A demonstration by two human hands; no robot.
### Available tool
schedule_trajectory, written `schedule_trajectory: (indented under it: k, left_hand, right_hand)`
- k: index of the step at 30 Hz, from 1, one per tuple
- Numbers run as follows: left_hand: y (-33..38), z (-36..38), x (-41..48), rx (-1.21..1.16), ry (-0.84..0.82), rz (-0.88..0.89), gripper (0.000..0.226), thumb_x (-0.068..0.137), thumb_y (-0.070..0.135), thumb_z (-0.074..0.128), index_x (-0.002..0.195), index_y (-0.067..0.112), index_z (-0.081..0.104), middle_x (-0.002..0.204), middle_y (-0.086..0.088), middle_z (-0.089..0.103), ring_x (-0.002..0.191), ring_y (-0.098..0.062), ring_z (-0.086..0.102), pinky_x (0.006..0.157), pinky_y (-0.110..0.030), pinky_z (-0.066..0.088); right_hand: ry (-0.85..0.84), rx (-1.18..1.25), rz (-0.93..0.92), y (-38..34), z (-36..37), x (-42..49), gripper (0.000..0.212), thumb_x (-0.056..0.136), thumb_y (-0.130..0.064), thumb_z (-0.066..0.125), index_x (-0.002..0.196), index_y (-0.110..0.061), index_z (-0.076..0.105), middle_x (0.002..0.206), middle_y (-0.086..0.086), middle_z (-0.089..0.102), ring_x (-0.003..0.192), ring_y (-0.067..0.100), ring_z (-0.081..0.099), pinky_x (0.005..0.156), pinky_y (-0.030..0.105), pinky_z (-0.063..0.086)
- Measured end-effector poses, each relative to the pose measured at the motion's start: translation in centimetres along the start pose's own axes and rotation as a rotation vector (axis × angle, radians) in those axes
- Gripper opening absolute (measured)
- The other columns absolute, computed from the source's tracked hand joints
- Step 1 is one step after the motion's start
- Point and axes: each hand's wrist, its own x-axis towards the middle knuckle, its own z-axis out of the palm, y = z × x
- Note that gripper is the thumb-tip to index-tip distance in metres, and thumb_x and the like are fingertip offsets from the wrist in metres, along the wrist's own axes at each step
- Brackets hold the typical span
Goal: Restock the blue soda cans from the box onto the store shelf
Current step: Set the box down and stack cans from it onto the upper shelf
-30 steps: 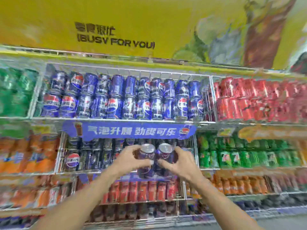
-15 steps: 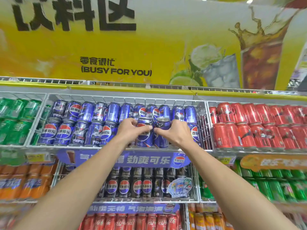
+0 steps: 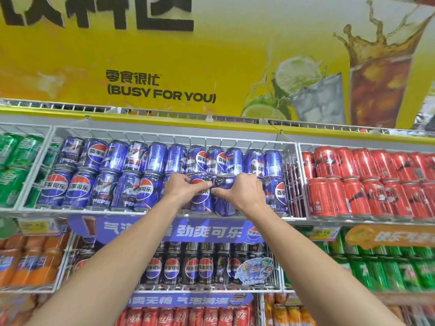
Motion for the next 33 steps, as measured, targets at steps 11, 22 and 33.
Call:
schedule_trajectory:
  k: [11, 22, 33]
  left_hand:
    - [0.3, 0.7, 1.8, 0.178, 0.008, 0.014, 0.076, 0.032, 0.083, 0.077, 0.058, 0.017, 0.052, 0.057, -0.004, 0.059, 0.065, -0.029, 0.070, 0.067, -0.046, 0.063]
    - [-0.3, 1.7, 2.8, 0.225, 0.033, -0.001, 0.101, 0.042, 0.087, 0.073, 0.097, 0.002, 0.070, 0.103, -0.021, 0.075, 0.081, -0.037, 0.071, 0.050, -0.030, 0.033]
    - [0.4, -1.0, -1.1, 0.508, -0.078, 0.267, 0.049, 0.089, 0.055, 0.066, 0.114, 0.014, 0.058, 0.119, -0.012, 0.061, 0.114, -0.032, 0.059, 0.094, -0.044, 0.050]
  right_hand:
    - [-0.014, -0.024, 0.018, -0.2, 0.6, 0.3, 0.061, 0.082, -0.052, 0.080, 0.059, -0.011, 0.041, 0.059, 0.005, 0.048, 0.055, 0.025, 0.051, 0.048, 0.029, 0.035]
    - [-0.014, -0.067, -0.002, -0.3, 0.6, -0.1, 0.056, 0.086, -0.052, 0.076, 0.063, -0.010, 0.047, 0.066, 0.005, 0.048, 0.067, 0.030, 0.057, 0.055, 0.033, 0.042]
    - [0.003, -0.028, -0.077, 0.6, -0.4, -0.5, 0.044, 0.096, -0.043, 0.062, 0.070, -0.011, 0.048, 0.073, 0.008, 0.058, 0.066, 0.030, 0.058, 0.057, 0.035, 0.048]
